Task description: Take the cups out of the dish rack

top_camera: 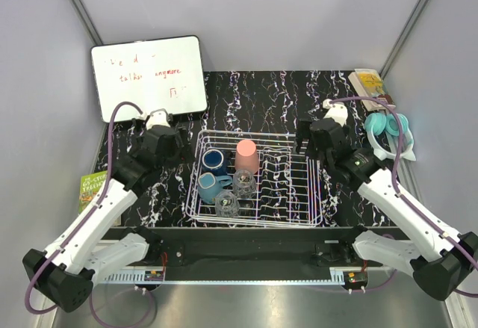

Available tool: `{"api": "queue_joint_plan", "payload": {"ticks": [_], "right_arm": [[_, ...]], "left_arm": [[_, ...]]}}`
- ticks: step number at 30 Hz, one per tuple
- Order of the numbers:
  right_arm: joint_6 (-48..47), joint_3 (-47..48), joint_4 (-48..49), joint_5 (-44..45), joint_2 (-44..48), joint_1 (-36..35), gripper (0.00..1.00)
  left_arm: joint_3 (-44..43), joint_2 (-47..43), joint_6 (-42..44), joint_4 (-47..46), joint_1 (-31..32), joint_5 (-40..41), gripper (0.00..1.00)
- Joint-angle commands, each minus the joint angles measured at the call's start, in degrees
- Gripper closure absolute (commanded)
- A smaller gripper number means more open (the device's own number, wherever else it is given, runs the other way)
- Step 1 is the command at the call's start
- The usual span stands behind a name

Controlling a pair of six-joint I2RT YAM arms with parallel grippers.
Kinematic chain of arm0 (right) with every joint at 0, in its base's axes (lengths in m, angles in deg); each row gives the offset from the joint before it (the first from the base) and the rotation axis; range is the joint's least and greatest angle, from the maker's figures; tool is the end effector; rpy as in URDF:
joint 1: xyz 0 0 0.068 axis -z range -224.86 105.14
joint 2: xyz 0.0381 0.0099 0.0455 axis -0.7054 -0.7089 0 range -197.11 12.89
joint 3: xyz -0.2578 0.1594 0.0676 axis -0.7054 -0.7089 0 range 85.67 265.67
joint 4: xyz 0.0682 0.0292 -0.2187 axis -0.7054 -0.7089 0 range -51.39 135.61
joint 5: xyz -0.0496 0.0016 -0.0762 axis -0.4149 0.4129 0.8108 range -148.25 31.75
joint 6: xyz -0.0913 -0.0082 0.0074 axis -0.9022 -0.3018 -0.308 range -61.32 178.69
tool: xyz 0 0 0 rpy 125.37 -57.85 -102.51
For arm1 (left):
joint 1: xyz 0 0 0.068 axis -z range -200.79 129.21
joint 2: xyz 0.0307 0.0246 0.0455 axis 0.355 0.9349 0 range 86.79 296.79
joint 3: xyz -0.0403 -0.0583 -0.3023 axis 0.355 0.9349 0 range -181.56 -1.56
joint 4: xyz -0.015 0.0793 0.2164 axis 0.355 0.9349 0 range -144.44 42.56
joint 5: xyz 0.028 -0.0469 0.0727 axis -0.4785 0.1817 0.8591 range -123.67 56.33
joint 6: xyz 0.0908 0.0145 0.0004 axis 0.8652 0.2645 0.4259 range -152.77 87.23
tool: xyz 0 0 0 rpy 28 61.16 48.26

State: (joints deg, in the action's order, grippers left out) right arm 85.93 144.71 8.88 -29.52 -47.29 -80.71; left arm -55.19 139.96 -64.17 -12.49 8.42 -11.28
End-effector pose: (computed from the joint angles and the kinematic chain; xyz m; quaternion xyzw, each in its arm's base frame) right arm 0.1840 0.0840 0.3421 0.0434 0.8759 0.0328 0.4793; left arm 0.1574 -0.0520 0.3180 -0.0968 0.8927 -0.0505 0.4372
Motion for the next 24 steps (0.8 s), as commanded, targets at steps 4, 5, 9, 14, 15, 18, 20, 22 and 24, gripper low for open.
{"api": "queue_joint_plan", "payload": {"ticks": [4, 5, 9, 14, 15, 18, 20, 22, 24], "right_arm": [[-1.32, -5.86, 12.03, -13.00, 8.06, -0.35, 0.00], [-1.66, -5.26, 11.42, -12.74, 7.89, -0.27, 0.00], [-2.02, -1.22, 3.70, -8.26, 2.27, -0.27, 0.00], [-1.32, -1.74, 3.51, -6.67, 1.74, -0.27, 0.00], [-1.23, -1.74, 3.51, -6.67, 1.56, -0.35, 0.00], [-0.97, -1.83, 3.60, -6.76, 0.77, -0.27, 0.00], [-0.62, -2.09, 3.77, -6.85, 0.33, -0.35, 0.00], [-0.44, -2.27, 4.21, -7.02, 0.15, -0.35, 0.00], [-0.18, -2.44, 4.47, -7.28, -0.02, -0.27, 0.00]], "left_arm": [[0.01, 0.71, 1.95, -1.08, -0.21, -1.82, 0.01], [0.10, 0.80, 2.48, -1.00, -0.21, -2.00, 0.01], [-0.07, 1.15, 3.97, -0.82, -0.03, -4.54, 0.01], [-0.25, 0.01, 3.71, -0.30, 4.53, -3.41, 0.01], [-0.34, -0.08, 3.19, 0.23, 6.28, -2.71, 0.01], [0.01, -0.17, 1.52, 1.20, 8.31, -2.79, 0.01], [0.63, -0.17, 0.46, 1.37, 9.10, -2.70, 0.01], [2.12, 0.01, -0.85, 1.20, 10.25, -2.70, 0.01], [3.87, 0.36, -1.82, 0.67, 11.56, -2.88, 0.01]]}}
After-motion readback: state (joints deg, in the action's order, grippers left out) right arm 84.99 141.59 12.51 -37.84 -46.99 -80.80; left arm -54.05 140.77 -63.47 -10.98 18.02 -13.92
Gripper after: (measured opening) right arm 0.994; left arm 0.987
